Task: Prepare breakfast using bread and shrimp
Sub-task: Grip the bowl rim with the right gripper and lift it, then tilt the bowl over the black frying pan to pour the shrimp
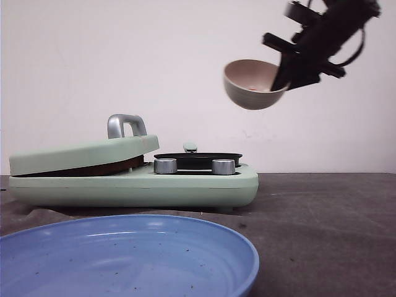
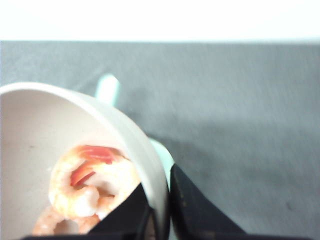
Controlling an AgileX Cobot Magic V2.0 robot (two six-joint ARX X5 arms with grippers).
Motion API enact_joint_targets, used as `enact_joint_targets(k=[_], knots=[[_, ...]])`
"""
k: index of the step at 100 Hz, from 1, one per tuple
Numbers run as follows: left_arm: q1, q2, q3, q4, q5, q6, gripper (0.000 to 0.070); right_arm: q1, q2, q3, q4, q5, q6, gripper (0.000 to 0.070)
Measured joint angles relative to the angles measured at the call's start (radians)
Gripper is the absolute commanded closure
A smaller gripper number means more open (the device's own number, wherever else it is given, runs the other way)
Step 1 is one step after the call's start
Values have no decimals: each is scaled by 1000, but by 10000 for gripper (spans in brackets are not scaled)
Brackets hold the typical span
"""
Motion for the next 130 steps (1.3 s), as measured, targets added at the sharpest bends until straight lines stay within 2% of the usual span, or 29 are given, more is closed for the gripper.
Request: enact_joint_targets(k=[8, 20, 46, 58, 72, 87, 120, 130], knots=[[0, 0, 0, 0, 0, 1, 307, 43, 0, 0, 28, 48, -43, 700], [0, 0, 0, 0, 0, 2, 307, 114, 0, 0, 78, 173, -134, 700], [0, 0, 0, 0, 0, 3, 307, 234, 0, 0, 241, 409, -409, 700], [0, 0, 0, 0, 0, 3, 307, 262, 2, 0, 312, 461, -531, 700], [0, 0, 0, 1, 0, 3, 307, 299, 30, 0, 369, 576, -668, 700], [0, 0, 0, 1, 1, 3, 307, 324, 94, 0, 438, 651, -805, 700], [0, 0, 0, 2, 2, 3, 307, 387, 263, 0, 689, 827, -1141, 700], [0, 0, 0, 3, 2, 3, 307, 392, 295, 0, 776, 872, -1212, 700]])
